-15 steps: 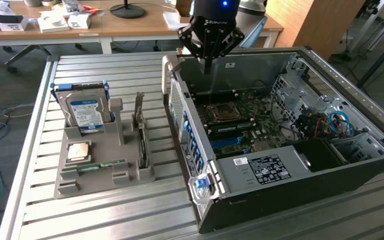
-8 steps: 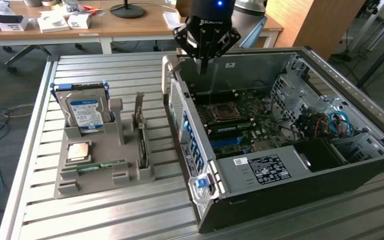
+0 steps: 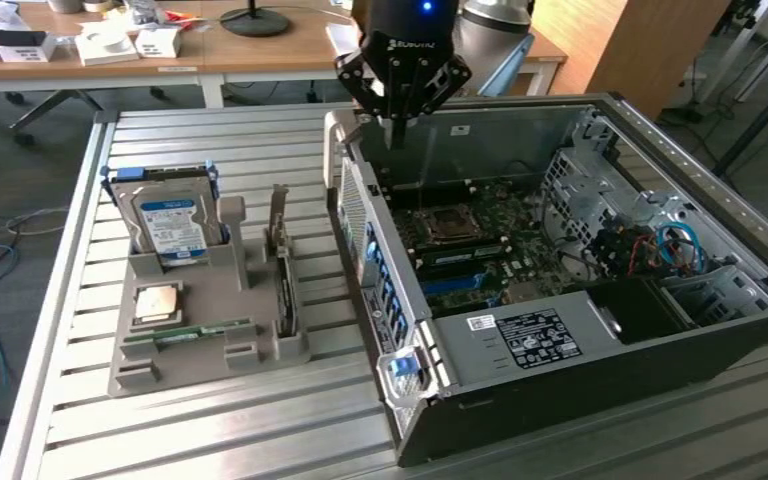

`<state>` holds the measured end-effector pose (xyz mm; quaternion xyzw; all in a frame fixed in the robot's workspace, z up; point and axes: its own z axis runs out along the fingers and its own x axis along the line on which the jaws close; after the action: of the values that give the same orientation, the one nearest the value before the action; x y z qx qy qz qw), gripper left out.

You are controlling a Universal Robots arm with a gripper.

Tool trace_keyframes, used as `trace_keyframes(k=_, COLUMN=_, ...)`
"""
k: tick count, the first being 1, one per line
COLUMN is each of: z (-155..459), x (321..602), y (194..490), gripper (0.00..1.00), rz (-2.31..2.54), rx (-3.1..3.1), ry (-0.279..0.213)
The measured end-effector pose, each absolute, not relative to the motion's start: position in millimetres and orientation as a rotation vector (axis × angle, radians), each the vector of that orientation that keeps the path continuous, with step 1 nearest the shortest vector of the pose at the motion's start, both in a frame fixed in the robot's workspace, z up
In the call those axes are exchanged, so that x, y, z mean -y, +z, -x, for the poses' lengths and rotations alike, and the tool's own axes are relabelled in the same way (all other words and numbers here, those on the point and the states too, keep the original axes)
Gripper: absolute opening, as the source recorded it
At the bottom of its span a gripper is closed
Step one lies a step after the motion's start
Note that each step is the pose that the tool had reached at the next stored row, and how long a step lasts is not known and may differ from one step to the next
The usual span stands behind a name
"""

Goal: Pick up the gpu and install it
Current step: 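Reach for the gpu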

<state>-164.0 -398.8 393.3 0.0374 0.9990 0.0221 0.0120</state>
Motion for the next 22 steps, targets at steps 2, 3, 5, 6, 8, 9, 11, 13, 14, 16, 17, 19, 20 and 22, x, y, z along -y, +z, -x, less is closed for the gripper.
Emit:
trace_keyframes(k=2, z=167, x=399, y=393, gripper=0.11, rz=-0.117, rx=-3.115, ry=0.069)
trace_keyframes(k=3, z=168, x=399, y=393, gripper=0.11, rz=-0.117, rx=-3.115, ry=0.069)
trace_keyframes(k=5, z=170, x=399, y=393, gripper=0.11, rz=-0.117, rx=-3.115, ry=0.069)
trace_keyframes(k=6, z=172, x=399, y=393, gripper=0.11, rz=-0.117, rx=-3.115, ry=0.069)
trace_keyframes(k=8, z=174, x=399, y=393, gripper=0.11, rz=-0.117, rx=-3.115, ry=0.069)
trace_keyframes(k=9, z=176, x=399, y=393, gripper=0.11, rz=-0.117, rx=-3.115, ry=0.069)
trace_keyframes(k=11, z=178, x=399, y=393, gripper=0.11, rz=-0.117, rx=-3.115, ry=0.069)
trace_keyframes(k=13, z=181, x=399, y=393, gripper=0.11, rz=-0.117, rx=-3.115, ry=0.069)
trace_keyframes(k=14, z=183, x=399, y=393, gripper=0.11, rz=-0.117, rx=-3.115, ry=0.069)
trace_keyframes(k=16, z=185, x=399, y=393, gripper=0.11, rz=-0.117, rx=-3.115, ry=0.069)
trace_keyframes(k=17, z=187, x=399, y=393, gripper=0.11, rz=-0.117, rx=-3.115, ry=0.069)
trace_keyframes(k=19, z=189, x=399, y=393, gripper=0.11, rz=-0.117, rx=-3.115, ry=0.069)
trace_keyframes(k=20, z=190, x=399, y=393, gripper=0.11, rz=-0.117, rx=-3.115, ry=0.069)
trace_keyframes(k=22, z=193, x=399, y=393, gripper=0.11, rz=-0.117, rx=-3.115, ry=0.069)
